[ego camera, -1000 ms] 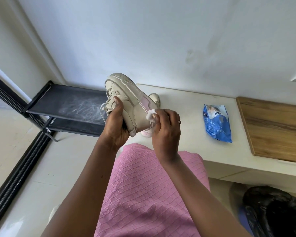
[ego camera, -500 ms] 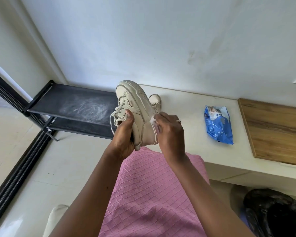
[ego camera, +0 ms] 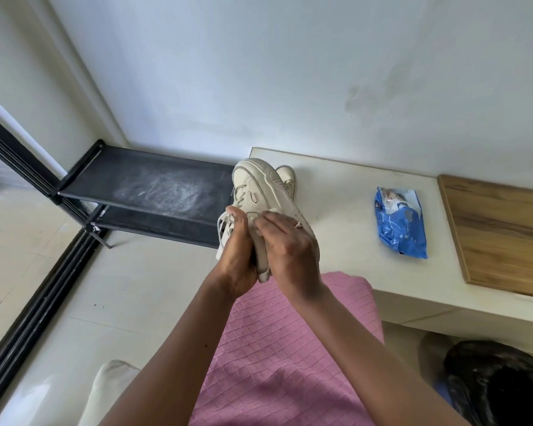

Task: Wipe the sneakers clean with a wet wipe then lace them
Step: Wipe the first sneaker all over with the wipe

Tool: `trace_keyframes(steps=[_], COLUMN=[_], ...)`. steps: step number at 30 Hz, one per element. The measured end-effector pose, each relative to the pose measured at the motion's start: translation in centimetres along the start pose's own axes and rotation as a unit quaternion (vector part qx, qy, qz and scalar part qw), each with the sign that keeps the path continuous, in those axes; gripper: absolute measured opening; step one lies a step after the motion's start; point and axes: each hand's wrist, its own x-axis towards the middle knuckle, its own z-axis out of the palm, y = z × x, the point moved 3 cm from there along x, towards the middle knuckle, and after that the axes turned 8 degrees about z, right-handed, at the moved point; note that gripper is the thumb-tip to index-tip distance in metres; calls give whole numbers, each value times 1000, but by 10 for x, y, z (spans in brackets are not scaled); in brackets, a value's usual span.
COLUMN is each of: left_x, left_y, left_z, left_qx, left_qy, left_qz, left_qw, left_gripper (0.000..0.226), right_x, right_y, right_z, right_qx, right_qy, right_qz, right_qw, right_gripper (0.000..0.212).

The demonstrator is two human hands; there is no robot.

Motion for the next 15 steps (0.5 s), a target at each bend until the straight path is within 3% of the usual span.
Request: trace_keyframes(steps=[7,9,13,15], left_x=[8,5,6,8], left_y=[9,8,7,8], left_z=[-9,-3,3,2], left_qx=[-70,-96,-71,-52], left_qy=[17,13,18,17], left_qz=[1,-1,1,-9], left_qw=[997,995,997,998], left_gripper=[96,93,85,88], right_x=[-25,-15,12,8], right_y=[16,17,15,12], right_z=[-9,-11,-10,-10], right_qx=[-1,-8,-5,15], right_qy=[-36,-29,2,2], right_qz=[-213,-197,-51,-44], right_qw=[976,980,999,999], right_gripper=[11,17,32,31])
